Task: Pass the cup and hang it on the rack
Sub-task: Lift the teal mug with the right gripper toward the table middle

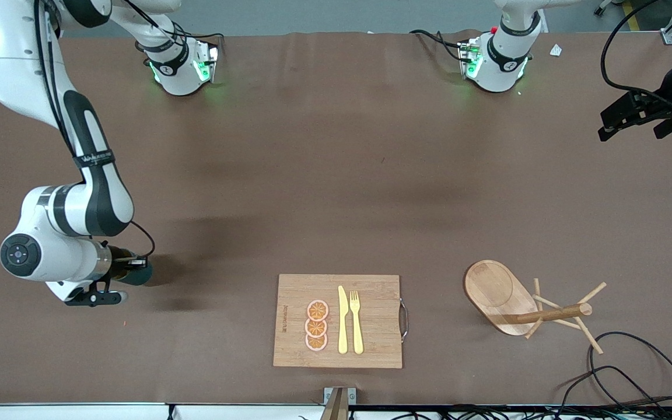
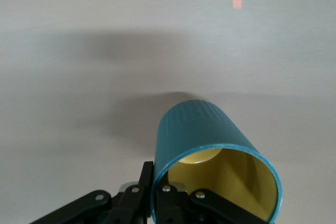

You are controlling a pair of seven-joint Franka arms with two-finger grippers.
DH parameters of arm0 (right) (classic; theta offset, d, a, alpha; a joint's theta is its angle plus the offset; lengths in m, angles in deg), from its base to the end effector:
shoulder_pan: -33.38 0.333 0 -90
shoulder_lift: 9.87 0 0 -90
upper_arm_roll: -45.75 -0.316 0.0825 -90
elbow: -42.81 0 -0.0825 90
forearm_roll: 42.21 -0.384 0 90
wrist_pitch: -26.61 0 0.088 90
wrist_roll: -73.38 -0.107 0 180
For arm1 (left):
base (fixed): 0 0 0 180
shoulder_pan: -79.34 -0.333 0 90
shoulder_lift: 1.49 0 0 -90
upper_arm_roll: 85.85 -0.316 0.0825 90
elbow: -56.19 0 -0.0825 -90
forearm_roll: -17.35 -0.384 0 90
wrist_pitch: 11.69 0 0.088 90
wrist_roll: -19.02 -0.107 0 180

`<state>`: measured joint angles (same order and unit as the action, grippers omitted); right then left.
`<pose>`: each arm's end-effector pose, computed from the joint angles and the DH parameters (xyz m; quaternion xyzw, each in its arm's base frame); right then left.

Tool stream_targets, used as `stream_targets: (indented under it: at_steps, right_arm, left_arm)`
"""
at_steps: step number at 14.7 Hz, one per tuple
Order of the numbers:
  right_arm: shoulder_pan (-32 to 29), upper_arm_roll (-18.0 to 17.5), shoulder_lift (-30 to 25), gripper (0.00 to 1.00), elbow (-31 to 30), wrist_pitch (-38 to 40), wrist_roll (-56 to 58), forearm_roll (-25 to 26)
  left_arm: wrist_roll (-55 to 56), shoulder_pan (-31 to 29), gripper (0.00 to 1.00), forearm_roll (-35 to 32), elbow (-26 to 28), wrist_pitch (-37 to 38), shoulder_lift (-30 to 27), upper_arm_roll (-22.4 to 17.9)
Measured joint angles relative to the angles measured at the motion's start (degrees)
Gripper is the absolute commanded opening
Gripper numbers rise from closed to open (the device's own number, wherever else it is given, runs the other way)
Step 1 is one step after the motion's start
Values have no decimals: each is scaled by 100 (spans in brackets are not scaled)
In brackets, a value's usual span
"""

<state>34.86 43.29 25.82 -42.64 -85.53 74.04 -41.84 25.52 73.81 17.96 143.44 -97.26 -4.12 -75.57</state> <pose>0.6916 0.0426 0.2944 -0.9961 -0.0384 0.0784 0.0077 0.5303 -0.0479 0.6647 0.9999 0.0149 0.0078 0.0020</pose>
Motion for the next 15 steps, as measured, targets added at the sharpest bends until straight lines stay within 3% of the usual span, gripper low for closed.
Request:
stream_targets:
  at_steps: [3,7,9,15]
  right_arm:
    - [719,-168,-288,2,140,214,-30,-38]
    - [1606,-313,-416,2,383,222,-321,-664]
    - [2120,-336,-413,2,556,194,-772,-722]
    - [3500,-334,123,2,1342,8,-2360,-725]
  left_arm:
    - [0,-5,100,0,-1,0,1,-4]
    - [0,-15,100,0,-1,0,1,-11]
    - [-3,-21,100,0,-1,0,1,-15]
    - [-6,-28,100,0,-1,0,7,-15]
